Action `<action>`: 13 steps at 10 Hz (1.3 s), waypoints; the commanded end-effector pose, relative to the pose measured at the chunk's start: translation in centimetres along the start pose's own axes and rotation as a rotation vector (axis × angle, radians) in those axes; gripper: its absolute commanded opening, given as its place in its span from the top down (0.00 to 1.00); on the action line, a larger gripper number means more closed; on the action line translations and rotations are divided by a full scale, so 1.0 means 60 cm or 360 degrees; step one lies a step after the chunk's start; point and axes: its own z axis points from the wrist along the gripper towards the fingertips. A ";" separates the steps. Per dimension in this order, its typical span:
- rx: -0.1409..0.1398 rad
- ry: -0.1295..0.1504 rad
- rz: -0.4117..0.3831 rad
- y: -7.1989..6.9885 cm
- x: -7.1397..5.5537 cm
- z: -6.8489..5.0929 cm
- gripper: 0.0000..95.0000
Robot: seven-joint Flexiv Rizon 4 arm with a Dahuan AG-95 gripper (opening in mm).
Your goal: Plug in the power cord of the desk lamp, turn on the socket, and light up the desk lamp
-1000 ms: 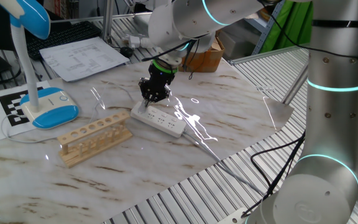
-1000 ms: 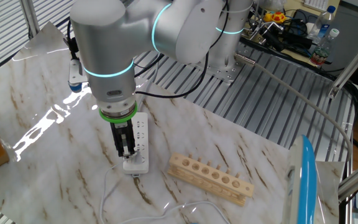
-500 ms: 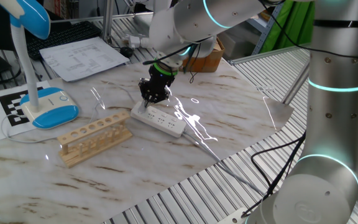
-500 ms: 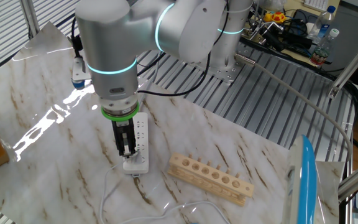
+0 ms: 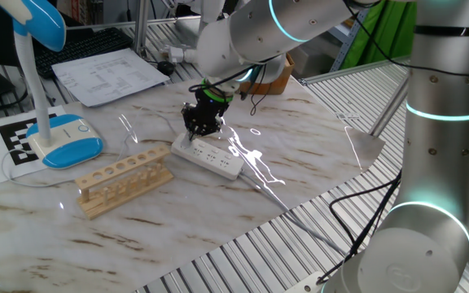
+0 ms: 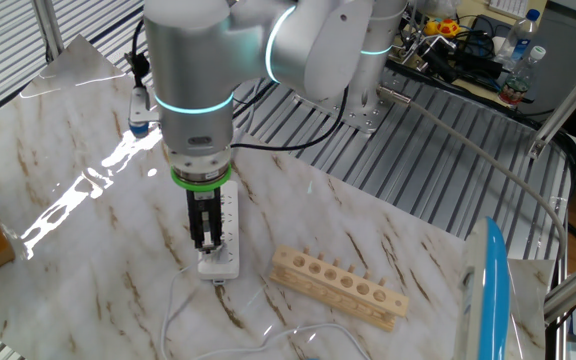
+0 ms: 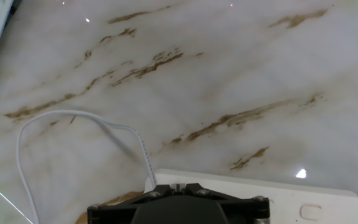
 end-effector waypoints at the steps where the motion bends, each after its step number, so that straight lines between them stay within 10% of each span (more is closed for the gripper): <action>1: 0.0011 -0.0006 -0.0008 -0.001 0.001 0.019 1.00; 8: 0.0082 -0.0086 -0.0050 0.002 0.003 0.043 1.00; 13: 0.0119 -0.0044 -0.0047 0.002 0.006 0.042 1.00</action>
